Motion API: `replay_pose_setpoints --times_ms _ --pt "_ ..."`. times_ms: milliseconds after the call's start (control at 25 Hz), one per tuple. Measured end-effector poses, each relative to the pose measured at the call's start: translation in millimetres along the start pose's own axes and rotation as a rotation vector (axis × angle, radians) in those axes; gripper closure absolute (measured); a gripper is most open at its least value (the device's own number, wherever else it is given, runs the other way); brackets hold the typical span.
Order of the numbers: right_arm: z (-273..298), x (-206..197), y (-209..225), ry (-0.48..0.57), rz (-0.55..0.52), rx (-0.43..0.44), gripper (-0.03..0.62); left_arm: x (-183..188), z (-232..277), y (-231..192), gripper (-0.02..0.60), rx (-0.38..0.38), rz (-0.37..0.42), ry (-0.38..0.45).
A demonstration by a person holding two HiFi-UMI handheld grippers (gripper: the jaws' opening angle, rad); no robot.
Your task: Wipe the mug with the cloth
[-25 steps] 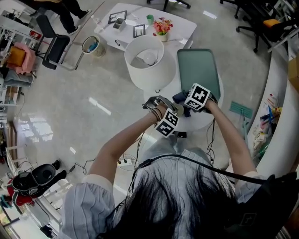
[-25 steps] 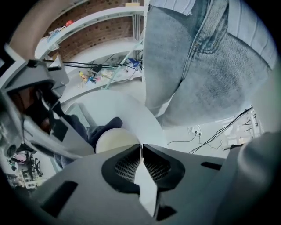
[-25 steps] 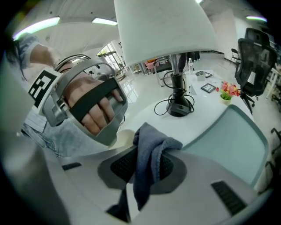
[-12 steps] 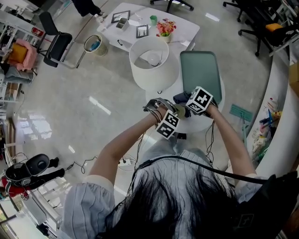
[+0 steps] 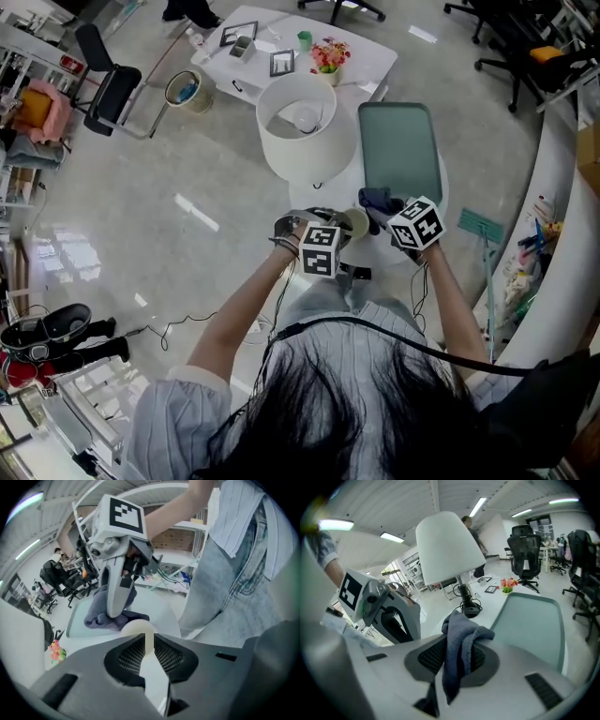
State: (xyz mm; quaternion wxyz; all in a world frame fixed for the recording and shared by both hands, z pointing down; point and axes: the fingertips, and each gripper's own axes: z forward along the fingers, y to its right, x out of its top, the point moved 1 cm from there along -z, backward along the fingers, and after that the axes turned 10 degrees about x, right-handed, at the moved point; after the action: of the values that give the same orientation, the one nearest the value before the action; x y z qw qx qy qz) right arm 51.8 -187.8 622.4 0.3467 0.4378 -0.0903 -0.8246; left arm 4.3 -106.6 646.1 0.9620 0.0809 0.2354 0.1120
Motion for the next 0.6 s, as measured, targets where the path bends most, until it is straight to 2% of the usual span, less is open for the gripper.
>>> replay_pose_setpoints --times_ms 120,440,600 --pt "-10 -2 -6 0.070 0.042 -0.031 0.514 1 -7 -5 0.537 0.069 -0.120 0.021" --pt "-38 -3 -23 0.186 0.113 -0.118 0.514 -2 -25 -15 0.537 0.226 -0.510 0.102" --pt "-49 -11 -36 0.220 0.128 -0.125 0.514 -1 -29 -11 0.537 0.283 -0.651 0.120"
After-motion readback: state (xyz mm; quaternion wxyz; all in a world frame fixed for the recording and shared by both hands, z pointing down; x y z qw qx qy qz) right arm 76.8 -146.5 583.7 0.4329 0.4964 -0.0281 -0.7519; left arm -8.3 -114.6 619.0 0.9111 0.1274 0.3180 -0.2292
